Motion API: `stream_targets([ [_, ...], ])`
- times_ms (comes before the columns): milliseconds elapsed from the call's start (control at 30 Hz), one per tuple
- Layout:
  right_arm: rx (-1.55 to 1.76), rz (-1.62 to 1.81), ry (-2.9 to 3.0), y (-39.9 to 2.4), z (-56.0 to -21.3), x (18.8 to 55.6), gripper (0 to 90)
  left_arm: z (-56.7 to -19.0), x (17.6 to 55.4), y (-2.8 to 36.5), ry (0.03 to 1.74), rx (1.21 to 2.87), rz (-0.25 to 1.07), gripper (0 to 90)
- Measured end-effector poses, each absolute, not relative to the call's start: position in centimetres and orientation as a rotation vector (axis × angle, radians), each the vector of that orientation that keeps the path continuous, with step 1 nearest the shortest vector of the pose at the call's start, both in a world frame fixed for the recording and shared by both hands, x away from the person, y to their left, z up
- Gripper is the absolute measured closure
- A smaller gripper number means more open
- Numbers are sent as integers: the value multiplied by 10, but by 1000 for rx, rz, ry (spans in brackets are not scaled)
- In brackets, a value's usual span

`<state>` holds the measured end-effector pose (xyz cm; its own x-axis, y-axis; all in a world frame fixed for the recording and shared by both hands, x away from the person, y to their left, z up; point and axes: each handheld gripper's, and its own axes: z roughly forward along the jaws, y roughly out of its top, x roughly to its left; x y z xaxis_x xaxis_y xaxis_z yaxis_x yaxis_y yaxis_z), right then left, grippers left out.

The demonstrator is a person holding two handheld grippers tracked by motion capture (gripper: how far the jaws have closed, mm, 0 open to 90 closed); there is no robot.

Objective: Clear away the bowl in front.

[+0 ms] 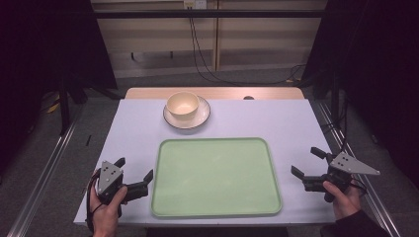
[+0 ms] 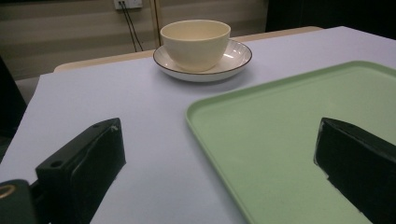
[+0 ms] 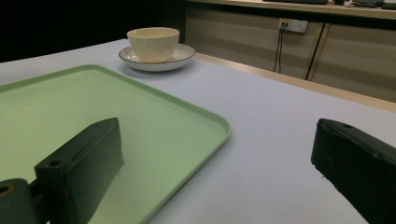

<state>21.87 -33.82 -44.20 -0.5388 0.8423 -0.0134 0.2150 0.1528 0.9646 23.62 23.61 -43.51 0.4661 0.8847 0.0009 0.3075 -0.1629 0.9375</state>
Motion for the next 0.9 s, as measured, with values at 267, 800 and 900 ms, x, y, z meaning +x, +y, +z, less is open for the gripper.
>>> stream_targets([
  [267,1012,1406,1864,-338,-443,219,11,-435,236,235,1025,1712,701,15],
  [800,1017,1382,1927,-337,-447,221,12,-434,241,224,1005,1745,643,26],
  [900,1017,1383,1929,-337,-447,221,12,-434,243,223,1006,1745,635,27],
])
